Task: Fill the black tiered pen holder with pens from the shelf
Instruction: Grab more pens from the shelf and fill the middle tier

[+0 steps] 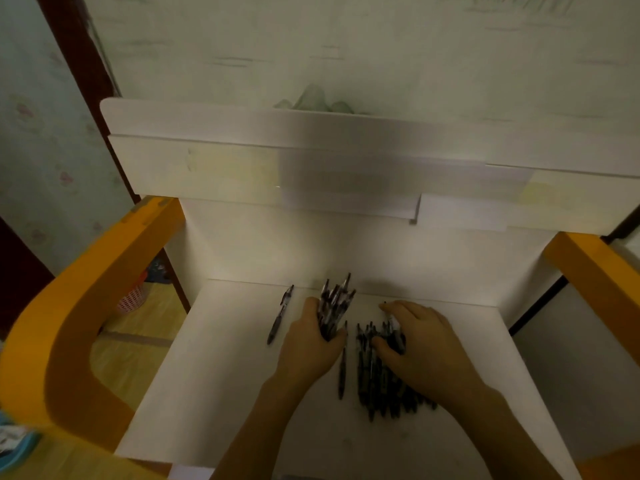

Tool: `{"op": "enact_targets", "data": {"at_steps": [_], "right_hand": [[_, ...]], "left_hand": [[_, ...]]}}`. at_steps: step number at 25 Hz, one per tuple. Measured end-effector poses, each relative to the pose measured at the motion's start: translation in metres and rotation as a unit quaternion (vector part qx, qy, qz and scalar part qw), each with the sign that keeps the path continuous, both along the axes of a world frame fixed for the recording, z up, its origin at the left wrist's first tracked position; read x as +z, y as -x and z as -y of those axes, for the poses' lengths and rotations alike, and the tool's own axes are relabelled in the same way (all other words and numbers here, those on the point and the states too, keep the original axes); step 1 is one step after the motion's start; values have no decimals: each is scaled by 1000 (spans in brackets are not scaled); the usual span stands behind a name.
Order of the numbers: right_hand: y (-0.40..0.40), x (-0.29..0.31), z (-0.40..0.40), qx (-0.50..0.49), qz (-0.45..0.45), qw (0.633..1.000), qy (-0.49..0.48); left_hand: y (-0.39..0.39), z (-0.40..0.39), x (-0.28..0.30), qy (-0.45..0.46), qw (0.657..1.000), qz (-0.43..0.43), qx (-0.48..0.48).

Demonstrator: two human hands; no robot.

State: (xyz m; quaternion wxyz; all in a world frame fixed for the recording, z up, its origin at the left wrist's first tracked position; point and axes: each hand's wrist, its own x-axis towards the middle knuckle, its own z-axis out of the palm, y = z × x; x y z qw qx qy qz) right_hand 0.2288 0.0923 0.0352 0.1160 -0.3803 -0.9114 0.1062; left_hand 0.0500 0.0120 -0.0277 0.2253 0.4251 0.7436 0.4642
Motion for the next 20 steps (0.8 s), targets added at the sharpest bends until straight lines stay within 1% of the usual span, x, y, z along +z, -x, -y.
{"op": "enact_targets", "data": {"at_steps": [3, 6, 8, 13, 17, 20], "right_hand": [[-4, 10, 6, -17, -7, 1000, -14], [-15, 23, 9, -47, -19, 998, -37], [-25, 33, 11, -69, -24, 996, -56], [-71, 61, 10, -133, -37, 985, -103], [-127, 88, 12, -180, -56, 972, -140], [-188, 109, 18, -208, -83, 959, -172]], "left_hand": [[-1, -2, 9, -12, 999, 28, -30], [-6, -8, 26, -18, 994, 72, -82], [-11, -13, 39, -37, 990, 81, -110], [-46, -32, 84, -89, 979, 49, -176], [-98, -51, 125, -87, 964, 12, -249], [-157, -65, 155, -87, 951, -24, -295]]}}
